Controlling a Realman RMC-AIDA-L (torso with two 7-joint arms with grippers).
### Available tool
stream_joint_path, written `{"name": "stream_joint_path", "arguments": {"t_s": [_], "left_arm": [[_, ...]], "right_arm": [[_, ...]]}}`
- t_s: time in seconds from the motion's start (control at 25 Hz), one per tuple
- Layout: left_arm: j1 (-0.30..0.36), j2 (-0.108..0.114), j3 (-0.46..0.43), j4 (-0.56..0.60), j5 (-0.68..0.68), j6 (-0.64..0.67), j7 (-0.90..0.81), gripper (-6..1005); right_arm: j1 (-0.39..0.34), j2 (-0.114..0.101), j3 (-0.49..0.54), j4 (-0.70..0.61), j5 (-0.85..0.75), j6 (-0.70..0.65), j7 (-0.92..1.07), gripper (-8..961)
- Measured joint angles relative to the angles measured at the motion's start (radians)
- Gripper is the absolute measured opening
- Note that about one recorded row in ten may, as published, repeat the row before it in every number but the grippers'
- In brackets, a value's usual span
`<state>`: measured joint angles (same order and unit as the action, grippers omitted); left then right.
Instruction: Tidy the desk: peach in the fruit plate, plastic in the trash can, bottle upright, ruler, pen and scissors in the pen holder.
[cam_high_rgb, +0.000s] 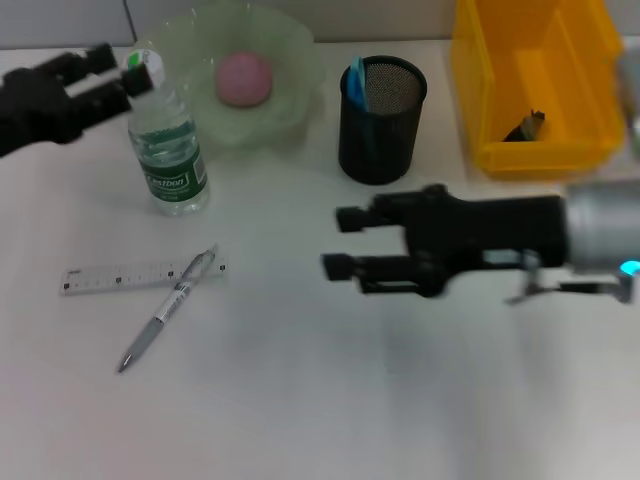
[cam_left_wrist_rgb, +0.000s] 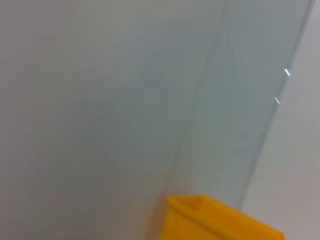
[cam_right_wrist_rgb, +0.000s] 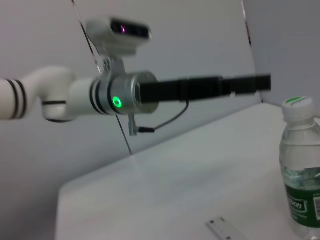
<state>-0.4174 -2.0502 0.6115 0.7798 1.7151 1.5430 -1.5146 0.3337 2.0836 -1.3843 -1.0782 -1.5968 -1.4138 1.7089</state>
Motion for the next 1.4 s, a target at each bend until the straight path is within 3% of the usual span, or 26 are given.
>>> {"name": "stream_joint_path", "arguments": {"t_s": [0.16,0.2,0.24,0.28,0.36,0.52,0.56,0.76,0.92,1.04,1.4], "left_arm": [[-0.020,0.027,0.119,0.061,0.072,0.016,-0.062,700],[-0.020,0.027,0.119,0.061,0.072,0.016,-0.062,700],[-0.026,0.031,0.158,0.107,0.107,0.022,-0.097,699],[-0.026,0.031,0.158,0.107,0.107,0.022,-0.097,699],[-0.041,0.027,0.214,0.190,0.187,0.031,-0.151,699],[-0.046,0.023,0.237,0.220,0.218,0.035,-0.167,698],[-0.082,0.007,0.294,0.295,0.332,0.052,-0.222,698],[-0.174,-0.017,0.357,0.335,0.509,0.081,-0.315,697],[-0.197,-0.018,0.389,0.337,0.541,0.079,-0.347,697],[-0.269,-0.020,0.509,0.335,0.663,0.066,-0.430,697],[-0.307,-0.023,0.667,0.327,0.759,-0.006,-0.502,696]], "right_arm": [[-0.036,-0.002,0.200,0.163,0.015,-0.229,-0.164,620],[-0.036,-0.002,0.200,0.163,0.015,-0.229,-0.164,620],[-0.047,-0.007,0.282,0.246,0.004,-0.327,-0.242,620],[-0.047,-0.007,0.282,0.246,0.004,-0.327,-0.242,620],[-0.064,-0.022,0.383,0.363,-0.030,-0.423,-0.354,620],[-0.089,-0.037,0.445,0.478,-0.046,-0.442,-0.442,620],[-0.104,-0.045,0.453,0.534,-0.048,-0.435,-0.489,620],[-0.130,-0.042,0.457,0.600,-0.049,-0.410,-0.545,620],[-0.133,-0.036,0.458,0.613,-0.049,-0.404,-0.553,620],[-0.127,-0.031,0.456,0.639,-0.048,-0.404,-0.569,620],[-0.122,-0.012,0.457,0.657,-0.048,-0.404,-0.591,620]]}}
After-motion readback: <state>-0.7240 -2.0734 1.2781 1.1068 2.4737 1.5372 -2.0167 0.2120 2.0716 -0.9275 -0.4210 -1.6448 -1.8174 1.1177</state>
